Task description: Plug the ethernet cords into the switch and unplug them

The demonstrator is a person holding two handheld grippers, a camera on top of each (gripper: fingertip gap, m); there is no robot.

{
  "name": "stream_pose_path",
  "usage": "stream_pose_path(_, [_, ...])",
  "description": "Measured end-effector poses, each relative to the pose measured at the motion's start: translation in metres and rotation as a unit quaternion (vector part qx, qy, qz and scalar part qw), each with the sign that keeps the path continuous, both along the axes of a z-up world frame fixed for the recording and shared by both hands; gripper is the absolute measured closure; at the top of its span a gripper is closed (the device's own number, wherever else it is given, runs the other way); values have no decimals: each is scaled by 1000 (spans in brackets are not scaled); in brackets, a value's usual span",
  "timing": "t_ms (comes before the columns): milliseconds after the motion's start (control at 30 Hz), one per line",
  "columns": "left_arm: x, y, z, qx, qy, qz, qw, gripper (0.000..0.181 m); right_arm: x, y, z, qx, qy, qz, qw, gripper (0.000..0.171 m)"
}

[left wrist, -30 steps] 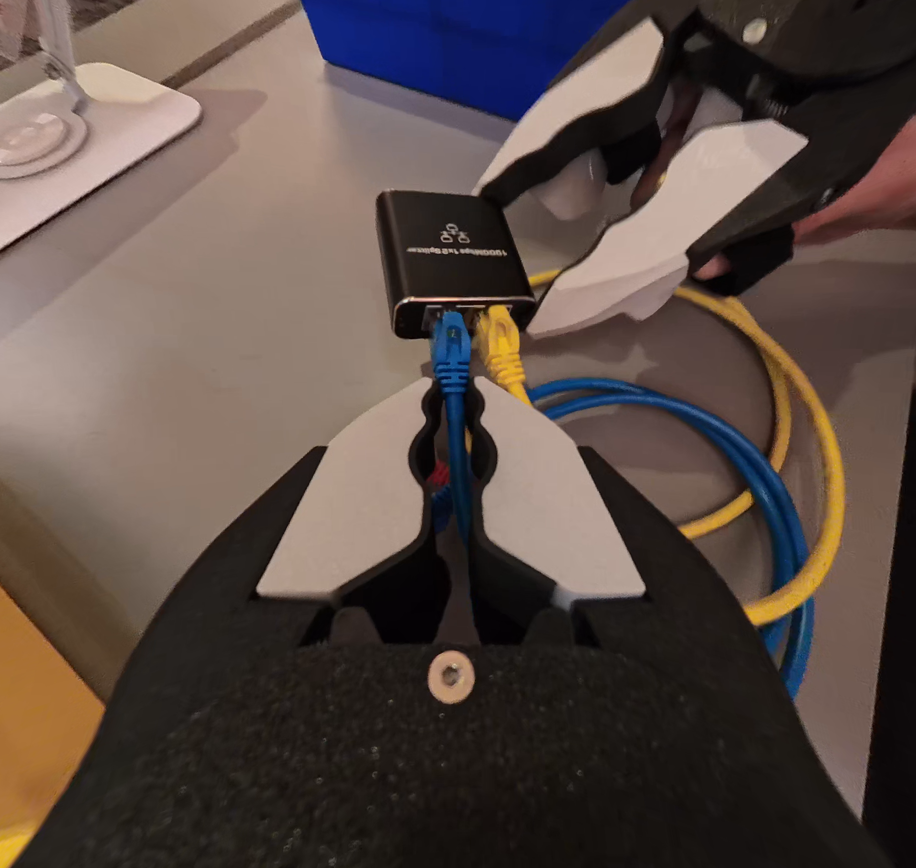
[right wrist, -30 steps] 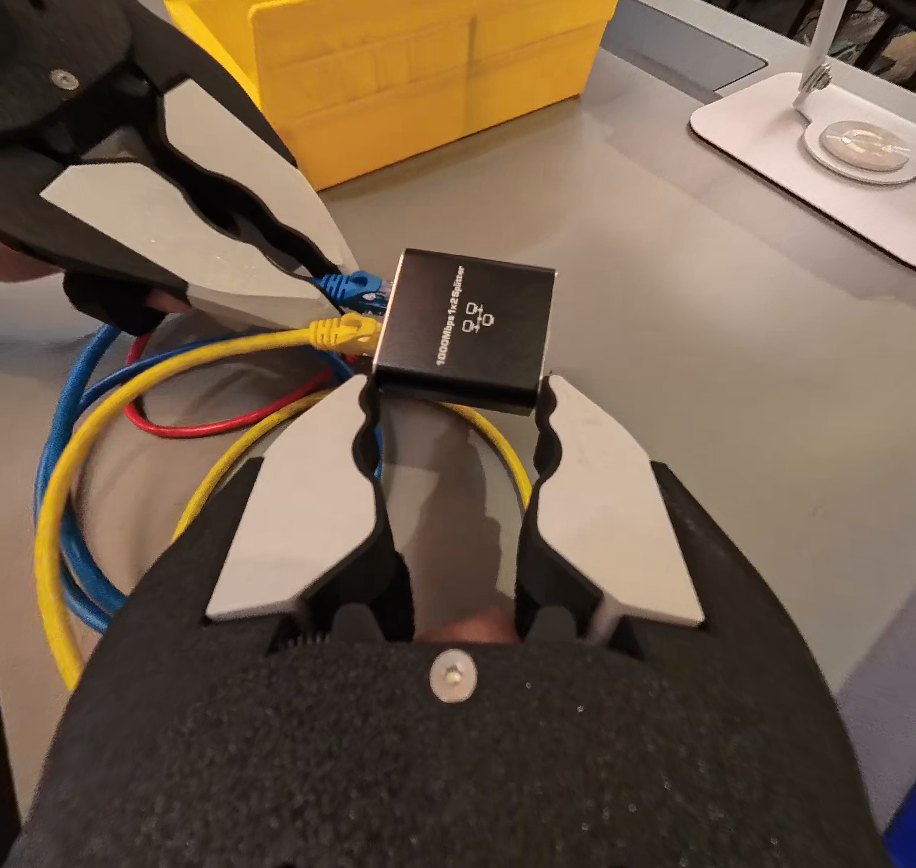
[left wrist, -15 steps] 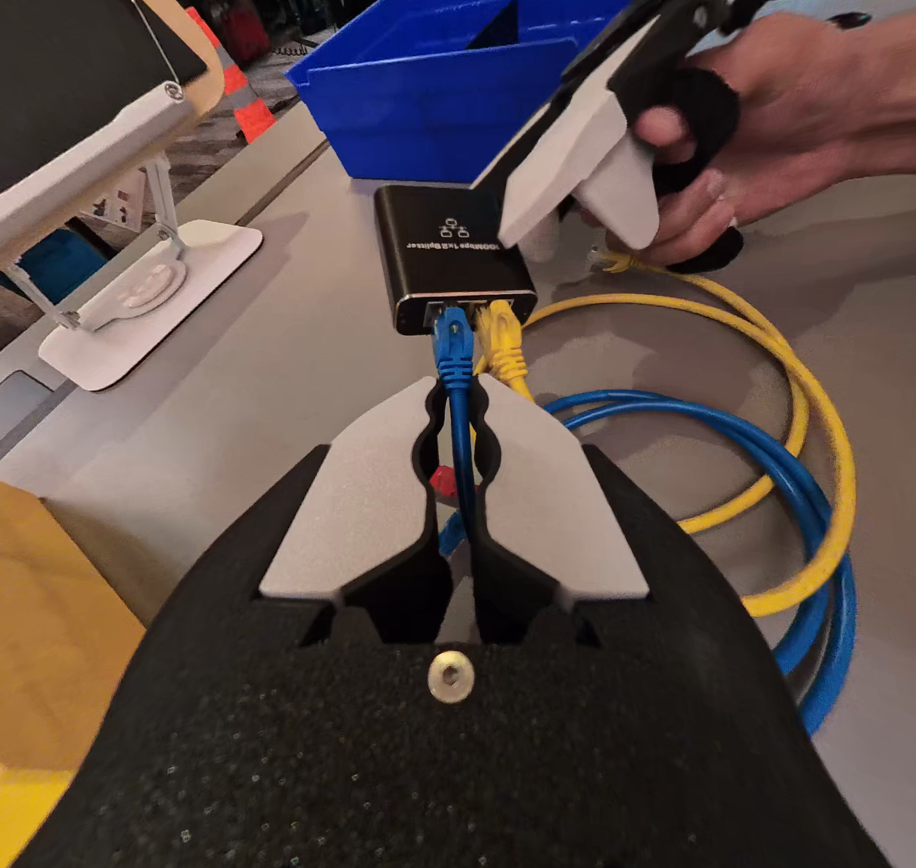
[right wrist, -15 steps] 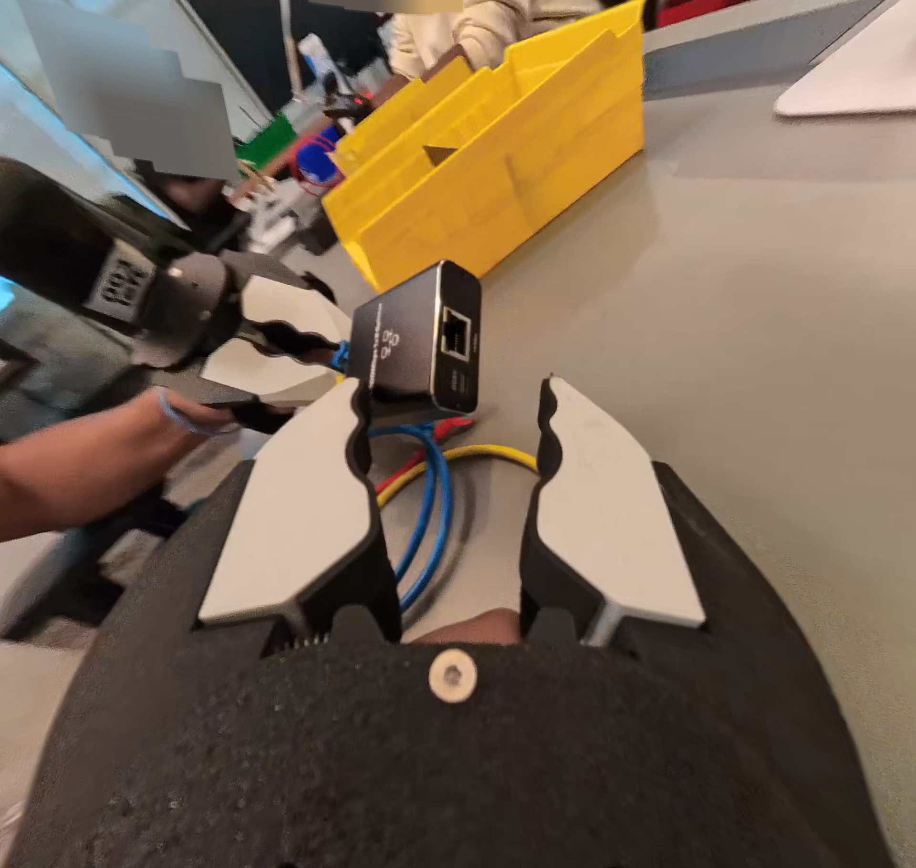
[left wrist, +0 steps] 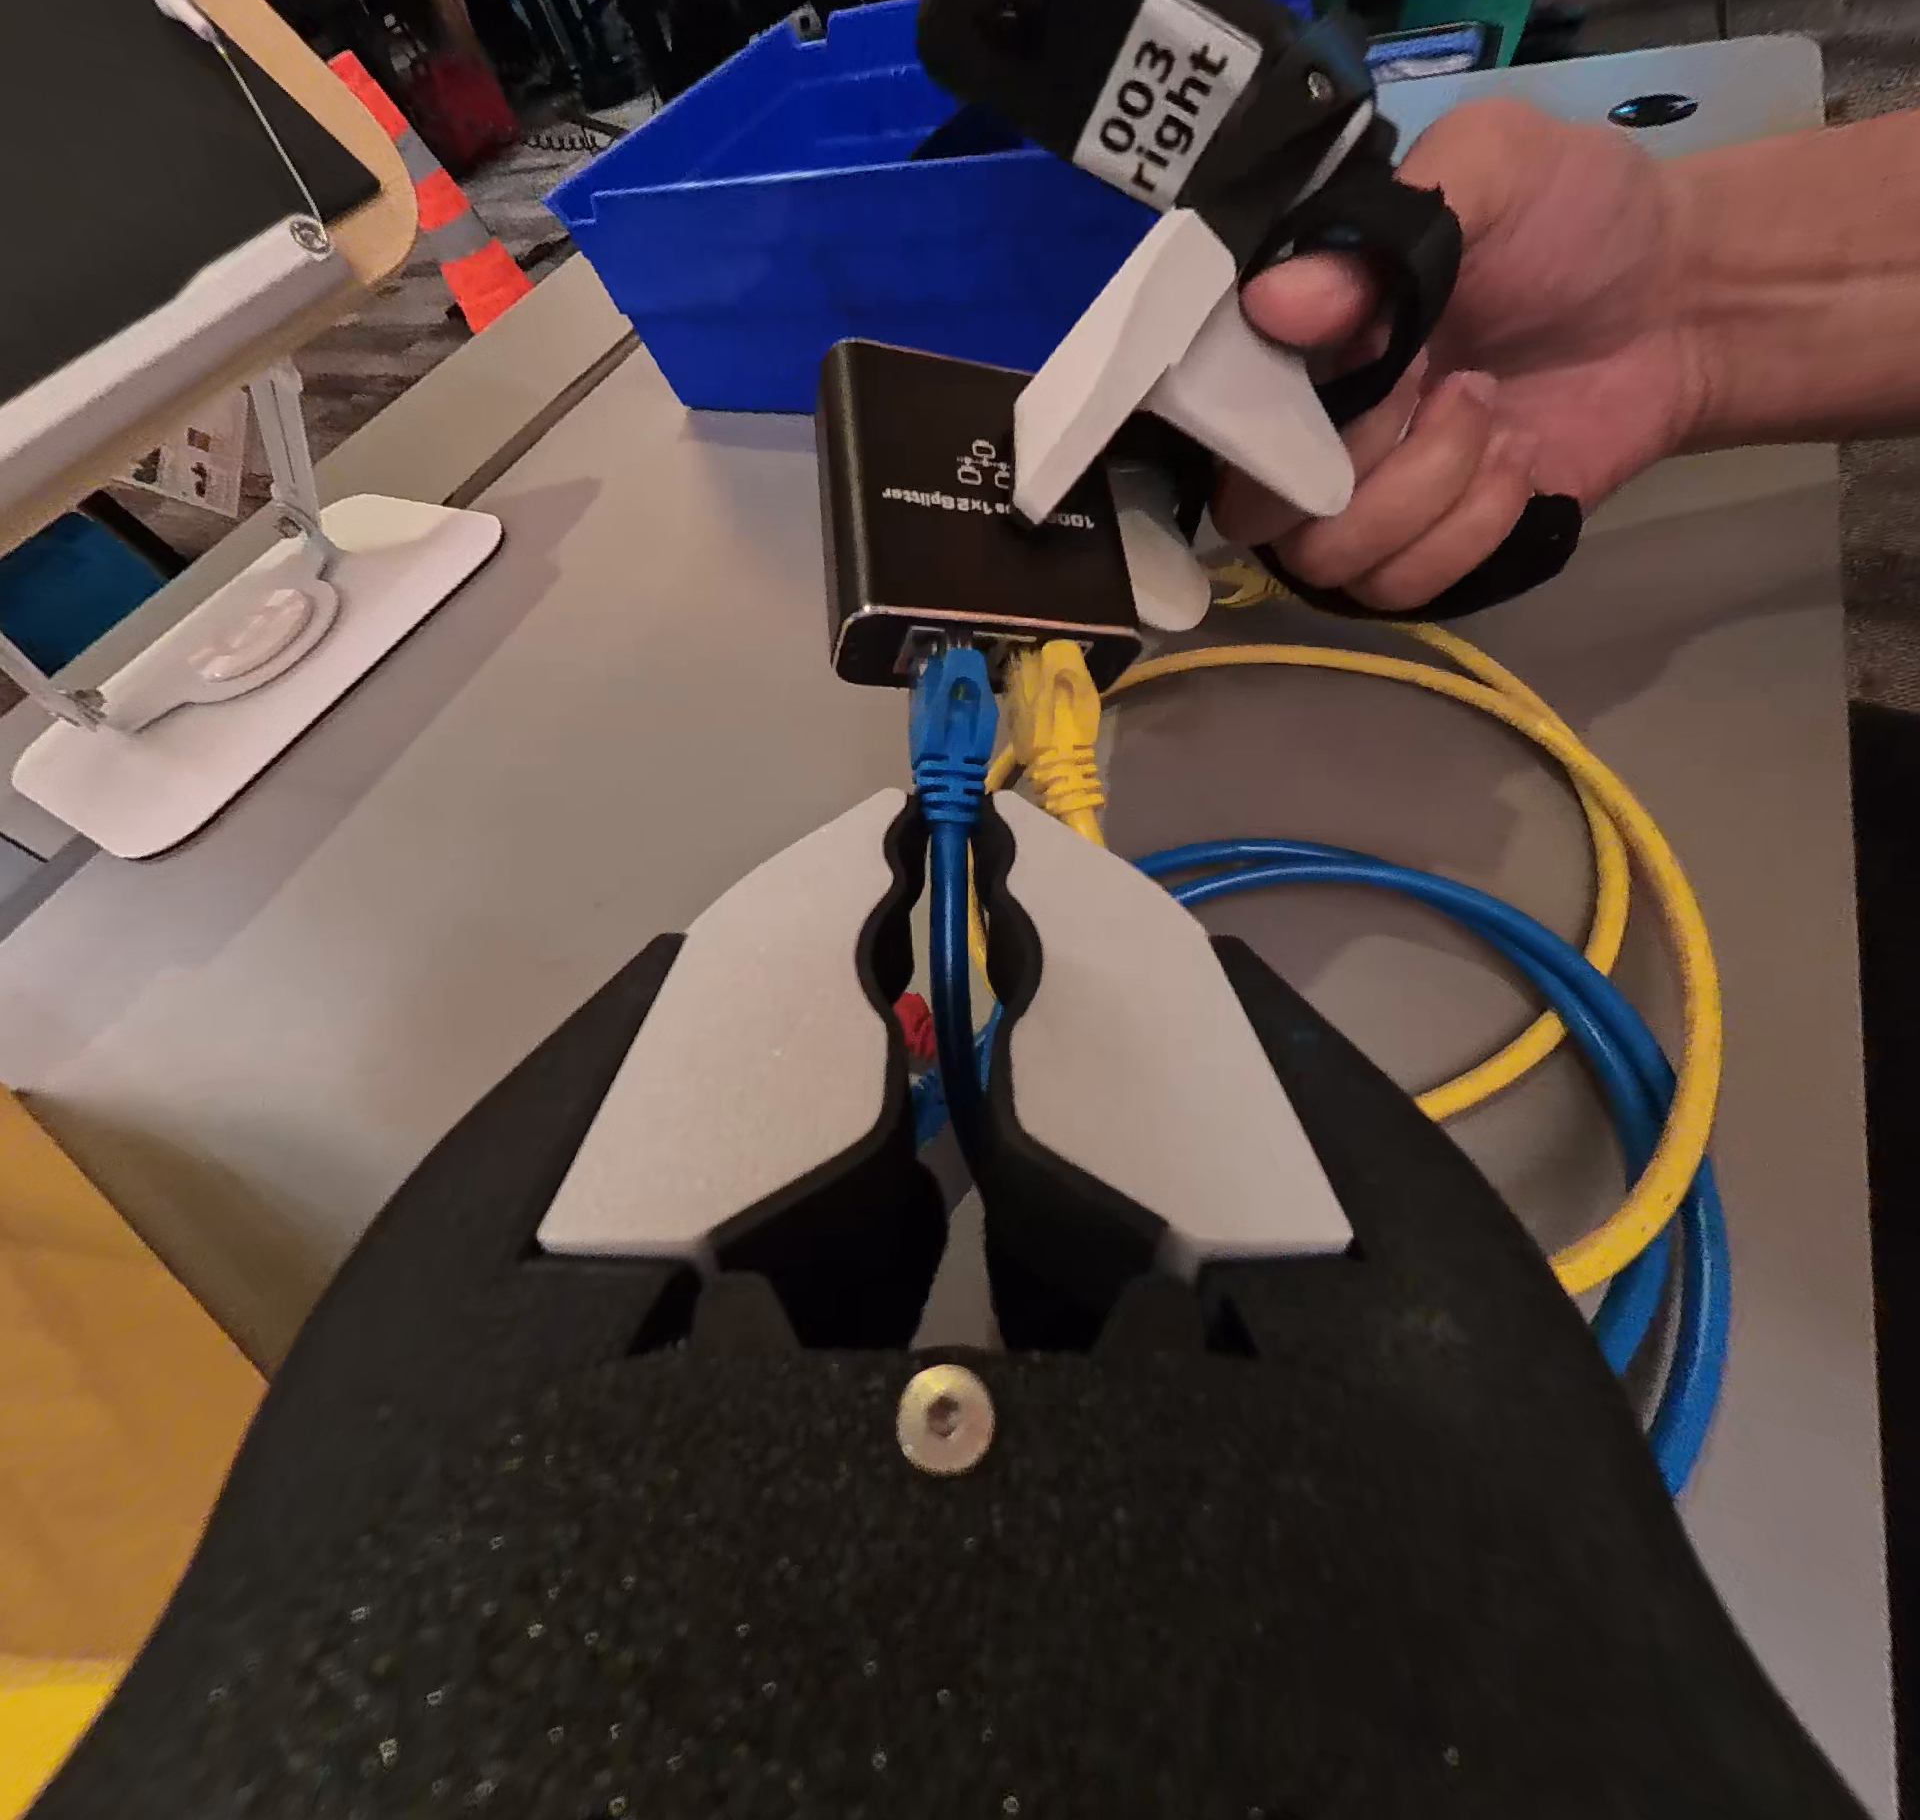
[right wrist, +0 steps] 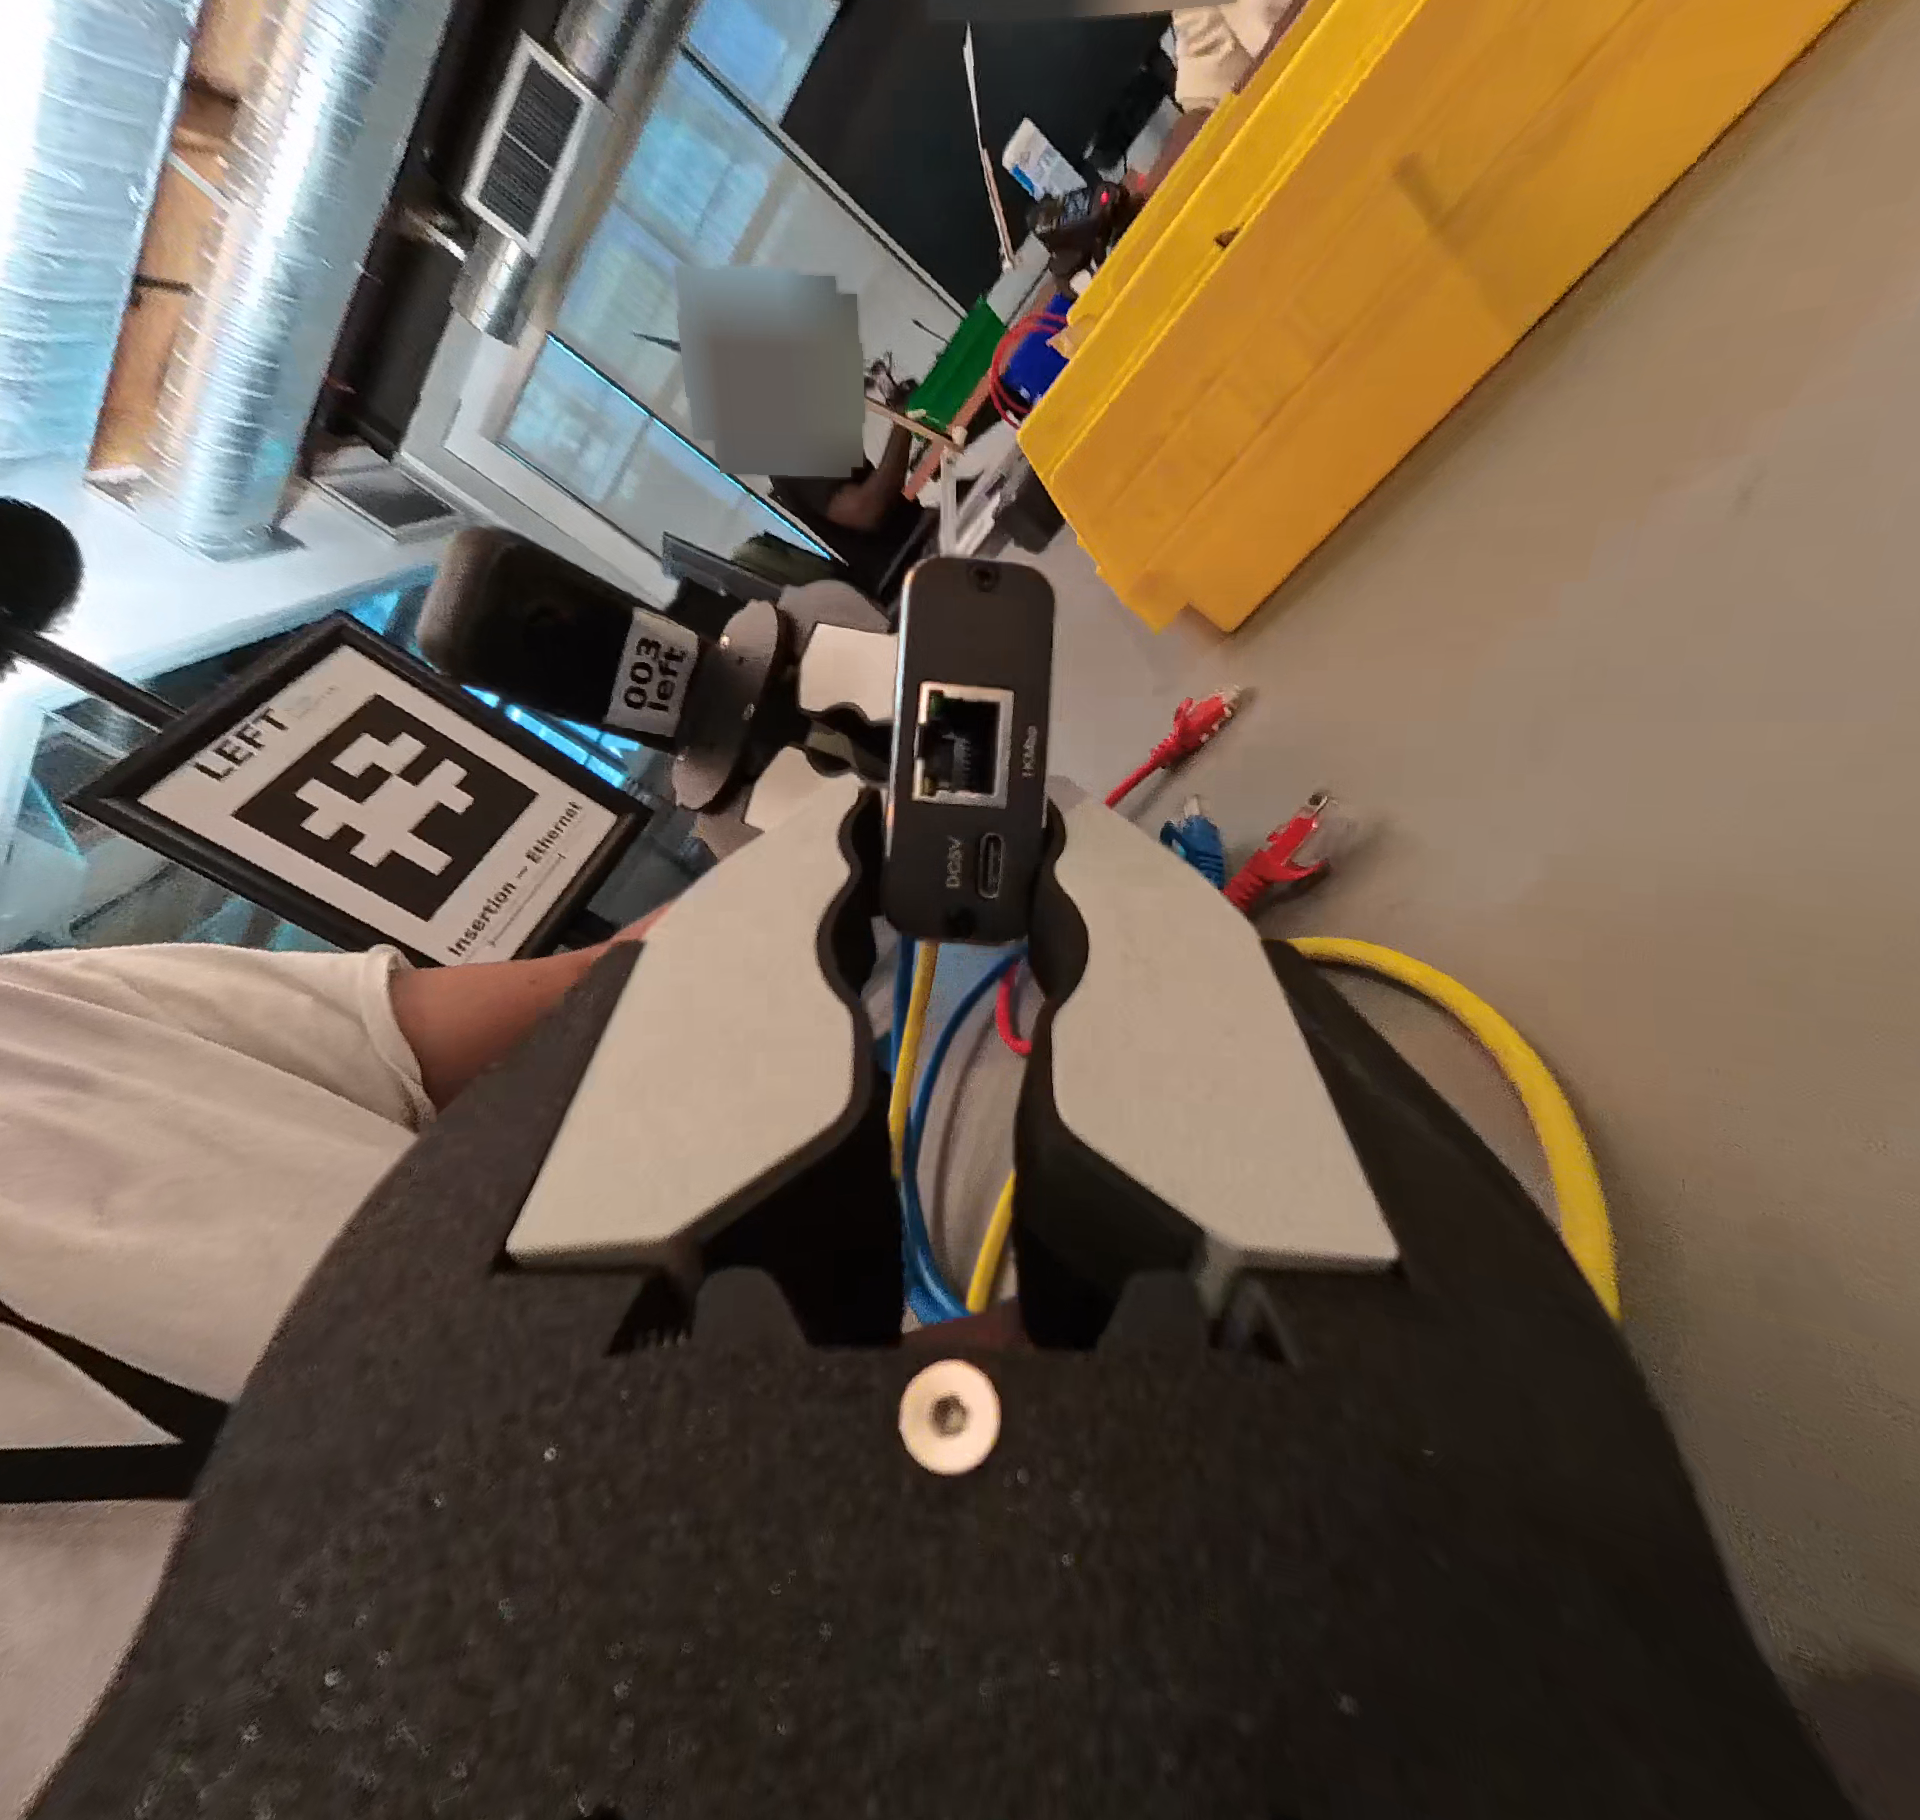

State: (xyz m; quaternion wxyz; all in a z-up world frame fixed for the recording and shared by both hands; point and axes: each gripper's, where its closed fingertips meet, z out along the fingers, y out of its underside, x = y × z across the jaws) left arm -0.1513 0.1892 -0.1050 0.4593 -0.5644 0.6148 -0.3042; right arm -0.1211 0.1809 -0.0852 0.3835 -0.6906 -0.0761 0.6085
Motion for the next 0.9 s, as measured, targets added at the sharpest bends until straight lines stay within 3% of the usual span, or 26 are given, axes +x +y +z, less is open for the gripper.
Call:
stream_pose_path(33, [0, 0, 1, -4, -1, -1, 1000, 173, 0, 1, 1, 0, 6, -6, 1000, 145])
stream_pose_path(167, [1, -11, -2, -69, -6, -30, 997, 170, 1, -1, 12, 21, -4, -9, 1000, 146])
stream_pose_path(300, [-9, -9, 3, -78, -23, -28, 996, 159, 2, -1, 13, 12, 8, -10, 1000, 146])
stream_pose_path(500, [-17, -7, 2, -1, -7, -8, 1000, 175, 8, 3, 9, -14, 40, -16, 999, 146])
stream_pose_path(700, [-17, -4, 9, -4, -15, 1, 1000, 177, 7, 2, 13, -13, 59, -21, 998, 146])
stream_pose_path(900, [-18, -7, 0, -1, 17, -10, 1000, 177, 1, -5, 8, 4, -11, -5, 1000, 146])
